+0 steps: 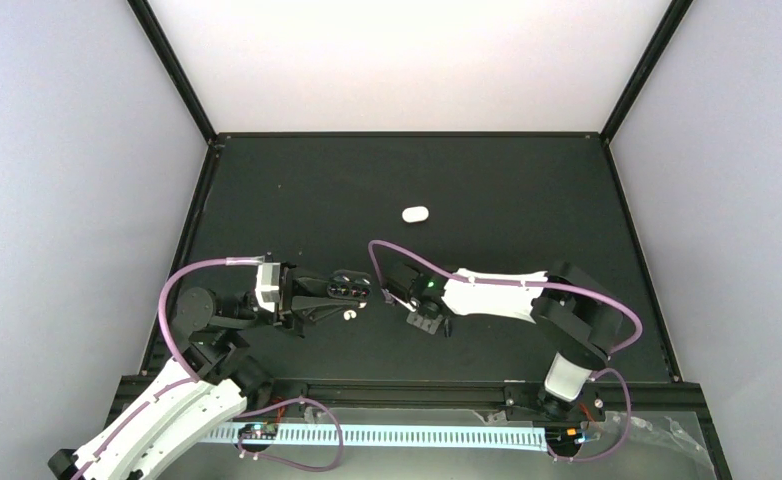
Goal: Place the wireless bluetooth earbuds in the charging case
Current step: Place the earbud at the center of the board, then pick up the earbud from the center of the board.
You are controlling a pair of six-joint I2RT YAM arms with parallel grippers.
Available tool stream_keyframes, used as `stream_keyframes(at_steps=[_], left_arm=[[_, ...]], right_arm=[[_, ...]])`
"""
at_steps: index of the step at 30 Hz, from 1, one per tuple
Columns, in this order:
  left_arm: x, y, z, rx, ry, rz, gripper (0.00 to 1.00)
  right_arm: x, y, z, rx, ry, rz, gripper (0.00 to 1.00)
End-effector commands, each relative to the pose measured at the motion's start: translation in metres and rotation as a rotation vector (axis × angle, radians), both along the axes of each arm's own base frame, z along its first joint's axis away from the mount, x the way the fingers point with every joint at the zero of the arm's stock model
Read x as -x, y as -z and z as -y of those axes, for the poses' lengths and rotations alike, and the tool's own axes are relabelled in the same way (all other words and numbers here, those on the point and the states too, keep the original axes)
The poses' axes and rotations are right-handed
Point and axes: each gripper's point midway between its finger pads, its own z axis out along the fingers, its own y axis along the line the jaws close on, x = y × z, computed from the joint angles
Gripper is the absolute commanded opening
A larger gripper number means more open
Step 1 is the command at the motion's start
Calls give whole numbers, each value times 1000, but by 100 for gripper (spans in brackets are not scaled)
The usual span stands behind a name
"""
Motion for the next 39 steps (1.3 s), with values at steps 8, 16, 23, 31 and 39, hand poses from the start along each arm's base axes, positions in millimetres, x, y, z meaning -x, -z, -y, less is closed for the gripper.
stream_keyframes(at_steps=[8,16,23,31,39], left_arm=[[-1,-10,0,4,-18,19,2],[-8,-3,5,-33,-29,-10,2],[-12,5,6,-56,-40,-31,1],[-14,8,8,-68,-43,-37,2],[-16,10,9,-73,-45,-40,2]], right_arm=[[-20,-57,11,-214,245,121,57],[-16,-79,50,-661,835,94,55],[5,-49,41,-815,1045,-98,34],[-2,-17,61,-661,1102,-45,10],[-10,-7,55,-621,1084,-39,5]])
